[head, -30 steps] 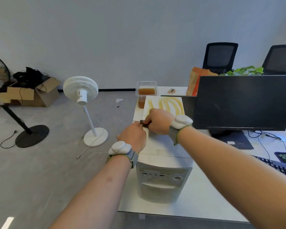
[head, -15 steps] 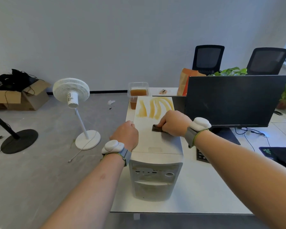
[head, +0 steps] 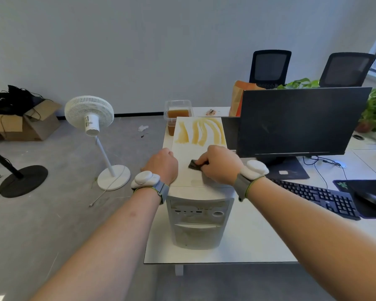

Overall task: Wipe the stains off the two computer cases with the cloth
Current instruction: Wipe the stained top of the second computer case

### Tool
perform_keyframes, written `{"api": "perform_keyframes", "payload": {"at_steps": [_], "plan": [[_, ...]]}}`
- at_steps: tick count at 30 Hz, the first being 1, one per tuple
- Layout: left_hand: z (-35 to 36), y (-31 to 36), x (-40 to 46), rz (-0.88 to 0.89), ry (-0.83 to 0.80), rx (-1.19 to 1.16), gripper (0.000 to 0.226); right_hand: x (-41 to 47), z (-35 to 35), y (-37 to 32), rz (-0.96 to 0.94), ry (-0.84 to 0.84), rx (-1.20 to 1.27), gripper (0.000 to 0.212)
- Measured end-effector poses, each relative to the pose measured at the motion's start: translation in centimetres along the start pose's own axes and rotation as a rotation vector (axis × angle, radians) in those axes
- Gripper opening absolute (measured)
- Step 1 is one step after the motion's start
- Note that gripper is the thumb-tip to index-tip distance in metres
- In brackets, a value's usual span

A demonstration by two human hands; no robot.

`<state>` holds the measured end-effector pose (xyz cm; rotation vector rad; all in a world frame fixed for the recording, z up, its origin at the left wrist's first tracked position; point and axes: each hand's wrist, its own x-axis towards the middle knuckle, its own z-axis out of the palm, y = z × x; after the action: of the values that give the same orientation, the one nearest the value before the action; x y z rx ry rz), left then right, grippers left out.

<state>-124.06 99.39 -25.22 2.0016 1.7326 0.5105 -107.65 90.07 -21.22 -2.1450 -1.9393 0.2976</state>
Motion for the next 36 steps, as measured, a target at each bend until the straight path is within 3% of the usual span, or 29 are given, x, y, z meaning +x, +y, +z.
{"api": "perform_keyframes", "payload": {"at_steps": [4, 7, 9, 13, 15, 17, 21, 26, 29, 31, 33, 36], "plan": [[0.1, 0.0, -0.4, 0.011, 0.001, 0.035, 0.032, -1.1, -1.9, 1.2, 0.105, -0.11, 0.222, 0.031], [0.1, 0.0, -0.3, 0.016, 0.003, 0.058, 0.03, -1.5, -1.6, 0.7, 0.241, 0.007, 0.106, 0.031], [0.2, 0.1, -0.2, 0.019, -0.012, 0.08, 0.028, -2.4, -0.1, -0.2, 0.204, 0.111, -0.038, 0.032], [0.3, 0.0, 0.0, 0.043, -0.003, 0.121, 0.027, -1.8, -0.5, 0.0, 0.115, 0.044, 0.14, 0.031], [0.4, -0.2, 0.1, 0.063, 0.017, 0.138, 0.027, -0.9, -1.5, 1.0, 0.179, 0.15, 0.185, 0.03], [0.5, -0.3, 0.2, 0.077, 0.024, 0.156, 0.026, -0.5, -1.2, 1.5, 0.185, 0.244, 0.068, 0.03], [0.6, -0.4, 0.4, 0.073, 0.022, 0.172, 0.026, -0.8, -0.5, 0.9, 0.039, -0.039, -0.115, 0.046], [0.7, -0.3, 0.5, 0.081, 0.015, 0.178, 0.026, -2.0, -3.5, 0.4, -0.06, -0.287, 0.082, 0.05], [0.6, -0.2, 0.5, 0.08, 0.018, 0.176, 0.025, -0.7, -3.6, 2.1, 0.1, -0.086, 0.118, 0.043], [0.7, -0.2, 0.5, 0.074, 0.023, 0.168, 0.024, -0.3, -2.3, 2.1, 0.202, 0.027, -0.012, 0.04], [0.7, -0.2, 0.6, 0.066, 0.03, 0.147, 0.024, -0.6, -0.2, 0.6, 0.126, 0.065, -0.099, 0.039], [0.9, -0.7, 1.0, 0.082, 0.026, 0.015, 0.028, -0.8, 1.1, -2.1, -0.111, 0.008, 0.02, 0.046]]}}
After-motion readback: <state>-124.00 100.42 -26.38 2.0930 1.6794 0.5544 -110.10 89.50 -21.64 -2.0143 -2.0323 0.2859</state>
